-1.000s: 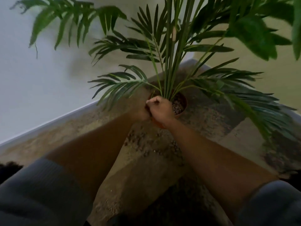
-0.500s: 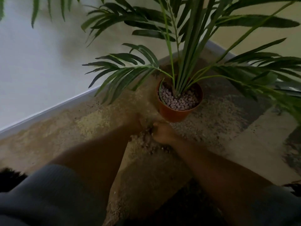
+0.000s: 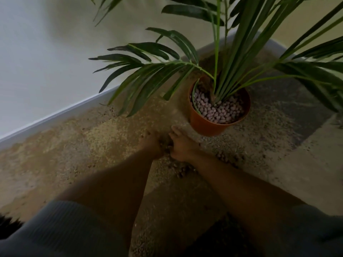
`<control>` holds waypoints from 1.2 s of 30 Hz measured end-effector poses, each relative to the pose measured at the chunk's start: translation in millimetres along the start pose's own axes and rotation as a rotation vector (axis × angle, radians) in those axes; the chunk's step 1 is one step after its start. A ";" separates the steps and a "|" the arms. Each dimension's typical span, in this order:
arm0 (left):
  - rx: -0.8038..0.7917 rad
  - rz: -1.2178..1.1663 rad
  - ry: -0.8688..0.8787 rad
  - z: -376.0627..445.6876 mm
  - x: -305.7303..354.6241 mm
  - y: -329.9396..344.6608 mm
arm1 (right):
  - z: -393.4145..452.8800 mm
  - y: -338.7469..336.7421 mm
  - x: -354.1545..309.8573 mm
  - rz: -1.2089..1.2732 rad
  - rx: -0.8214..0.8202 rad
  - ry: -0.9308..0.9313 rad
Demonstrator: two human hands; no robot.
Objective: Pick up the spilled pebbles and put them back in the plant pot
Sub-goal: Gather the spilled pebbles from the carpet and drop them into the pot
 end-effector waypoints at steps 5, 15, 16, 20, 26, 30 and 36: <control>0.086 -0.019 0.069 -0.5 -3.7 -1.0 | 4.0 0.6 -1.4 -0.083 0.075 -0.045; 0.075 -0.074 0.124 -4.7 4.9 4.2 | -6.3 17.8 5.6 0.013 0.254 -0.099; 0.048 -0.075 0.119 -6.3 4.8 4.5 | -7.1 20.6 7.5 0.040 0.255 -0.092; -0.059 -0.059 0.118 -8.0 4.5 7.2 | -10.7 23.3 12.4 0.104 0.186 -0.072; -0.128 -0.020 0.184 -8.0 5.9 9.4 | -19.4 16.6 13.5 0.122 0.100 -0.032; -0.110 -0.045 0.181 -7.2 3.7 11.9 | -21.2 8.8 12.5 0.112 0.091 0.056; -0.090 -0.250 0.098 -9.7 3.8 9.9 | -27.7 -1.8 15.9 0.307 0.104 0.212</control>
Point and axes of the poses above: each hand's wrist, its own z-axis towards the middle knuckle, its own y-axis out of the palm, x = y × z, the point moved 1 cm from there along z, towards the middle knuckle, and after that the axes turned 5 degrees about -z, right-handed, at the moved point
